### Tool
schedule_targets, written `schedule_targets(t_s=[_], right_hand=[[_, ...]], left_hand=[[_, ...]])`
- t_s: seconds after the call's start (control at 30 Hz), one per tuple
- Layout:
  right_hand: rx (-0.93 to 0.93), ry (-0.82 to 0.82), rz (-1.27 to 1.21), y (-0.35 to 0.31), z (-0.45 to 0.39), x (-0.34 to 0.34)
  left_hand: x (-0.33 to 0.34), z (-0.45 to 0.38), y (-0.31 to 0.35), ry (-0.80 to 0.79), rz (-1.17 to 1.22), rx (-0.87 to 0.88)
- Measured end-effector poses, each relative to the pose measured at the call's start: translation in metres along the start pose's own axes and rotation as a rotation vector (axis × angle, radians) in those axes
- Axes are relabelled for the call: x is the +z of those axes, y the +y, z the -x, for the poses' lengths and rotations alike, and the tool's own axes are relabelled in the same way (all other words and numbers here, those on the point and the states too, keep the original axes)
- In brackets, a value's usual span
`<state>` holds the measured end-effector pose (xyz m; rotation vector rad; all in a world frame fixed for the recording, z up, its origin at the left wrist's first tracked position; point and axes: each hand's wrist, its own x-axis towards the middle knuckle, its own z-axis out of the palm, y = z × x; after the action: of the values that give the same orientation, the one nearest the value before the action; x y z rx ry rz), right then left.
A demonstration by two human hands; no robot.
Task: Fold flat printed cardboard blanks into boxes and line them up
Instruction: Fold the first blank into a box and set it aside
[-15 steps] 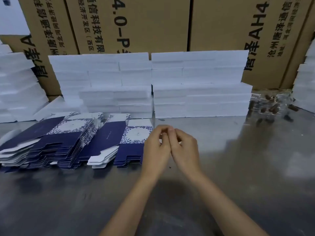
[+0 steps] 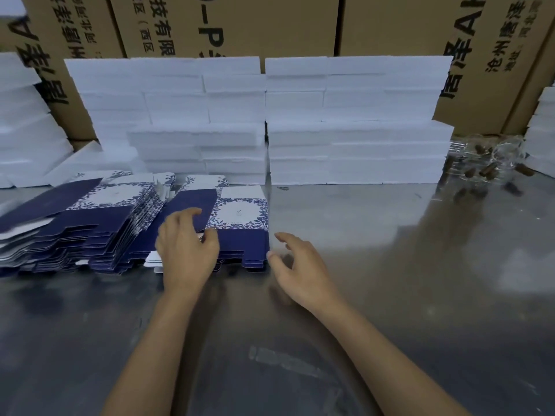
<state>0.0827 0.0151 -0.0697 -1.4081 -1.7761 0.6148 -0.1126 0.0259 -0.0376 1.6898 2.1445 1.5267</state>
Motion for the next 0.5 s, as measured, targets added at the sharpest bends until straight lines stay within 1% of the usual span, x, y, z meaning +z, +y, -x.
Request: schedule_targets(t_s=[0.07, 0.17, 0.27, 0.37, 0.43, 0.5], right_hand=[[-0.027, -0.001, -0.022, -0.003, 0.003, 0.000], [-0.067, -0.038, -0.030, -0.009, 0.004, 0.000], [-0.071, -0.138, 0.016, -0.012, 0.003, 0.006], [-0.041, -0.185, 0.022, -0.011, 0.002, 0.008], [0.004, -0.171, -0.018, -0.012, 0.000, 0.008], [0.048, -0.100, -0.133, -0.013, -0.002, 0.007]], left_hand=[[-0.007, -0.008, -0.011, 0.012, -0.010, -0.012], [-0.020, -0.019, -0.028, -0.070, 0.008, -0.104], [-0.021, -0.025, -0.036, -0.173, -0.151, -0.175], [-0.021, -0.026, -0.034, -0.243, -0.280, -0.212], [-0.022, -0.028, -0.033, -0.291, -0.341, -0.220], [-0.024, -0.028, -0.030, -0.322, -0.353, -0.216]])
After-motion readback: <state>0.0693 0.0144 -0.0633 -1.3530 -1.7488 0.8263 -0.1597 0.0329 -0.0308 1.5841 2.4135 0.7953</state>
